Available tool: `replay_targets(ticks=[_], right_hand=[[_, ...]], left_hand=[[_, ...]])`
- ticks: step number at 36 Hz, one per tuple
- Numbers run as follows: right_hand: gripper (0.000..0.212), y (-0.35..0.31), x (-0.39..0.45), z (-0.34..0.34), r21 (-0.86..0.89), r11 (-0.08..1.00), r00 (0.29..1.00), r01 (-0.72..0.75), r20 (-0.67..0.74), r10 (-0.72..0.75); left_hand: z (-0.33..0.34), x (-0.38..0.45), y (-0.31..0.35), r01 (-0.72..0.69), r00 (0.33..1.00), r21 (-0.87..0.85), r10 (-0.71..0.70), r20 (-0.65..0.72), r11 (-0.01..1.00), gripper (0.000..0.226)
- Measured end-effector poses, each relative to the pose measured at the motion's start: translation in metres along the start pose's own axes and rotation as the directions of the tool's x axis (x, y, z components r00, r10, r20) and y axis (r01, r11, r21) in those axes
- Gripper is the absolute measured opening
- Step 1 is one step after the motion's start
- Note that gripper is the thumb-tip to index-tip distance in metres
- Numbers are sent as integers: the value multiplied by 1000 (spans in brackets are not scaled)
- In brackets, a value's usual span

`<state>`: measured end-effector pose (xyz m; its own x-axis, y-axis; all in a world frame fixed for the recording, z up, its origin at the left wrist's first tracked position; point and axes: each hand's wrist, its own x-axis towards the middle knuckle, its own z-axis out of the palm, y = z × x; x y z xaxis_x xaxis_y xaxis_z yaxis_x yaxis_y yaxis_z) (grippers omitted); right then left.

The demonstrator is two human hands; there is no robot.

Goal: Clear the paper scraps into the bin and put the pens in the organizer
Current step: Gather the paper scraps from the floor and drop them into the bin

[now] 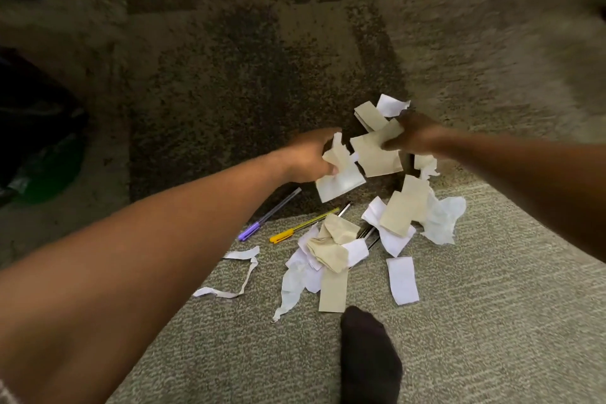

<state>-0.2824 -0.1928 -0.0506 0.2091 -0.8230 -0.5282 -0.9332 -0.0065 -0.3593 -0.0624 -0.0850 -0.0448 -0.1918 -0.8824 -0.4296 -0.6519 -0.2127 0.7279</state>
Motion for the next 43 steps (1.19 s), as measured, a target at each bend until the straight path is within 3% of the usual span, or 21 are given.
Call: replay_targets(ticks=[4,8,11,14,17,23,30,33,36,43], right_hand=[[68,3,-3,-18,-64,998,996,14,86,-8],[70,3,-8,-22,-133,991,983,32,184,-7],[72,-1,-13,-15,-296,952,979,79,202,-18],[72,-4,-19,-3,-335,935,975,114,218,-40],[58,-7,-22,5,-361,920,981,153,168,-98],[65,-7,-5,-1,-32,998,987,-46,151,50],[29,-21,15,-44,377,916,980,-135,186,68],[12,-22,24,-57,404,902,988,-151,98,121],[13,-18,35,-57,549,811,970,-205,2,244],[42,-17,41,-40,490,789,918,-372,69,390]], left_hand=[[16,12,6,-12,995,277,-17,103,961,92],[33,20,7,34,994,433,-77,82,901,73],[39,22,7,80,997,477,-82,-17,875,47],[39,22,7,129,991,474,-98,-89,871,45],[33,18,6,150,987,406,-114,-112,902,43],[12,10,-10,157,980,255,-118,-161,954,35],[-8,-1,-34,175,963,78,-154,-223,981,34],[-14,-5,-43,191,947,24,-178,-266,981,32],[-20,-8,-47,201,930,-6,-193,-314,980,26],[-34,-15,-47,166,918,-76,-182,-352,983,30]])
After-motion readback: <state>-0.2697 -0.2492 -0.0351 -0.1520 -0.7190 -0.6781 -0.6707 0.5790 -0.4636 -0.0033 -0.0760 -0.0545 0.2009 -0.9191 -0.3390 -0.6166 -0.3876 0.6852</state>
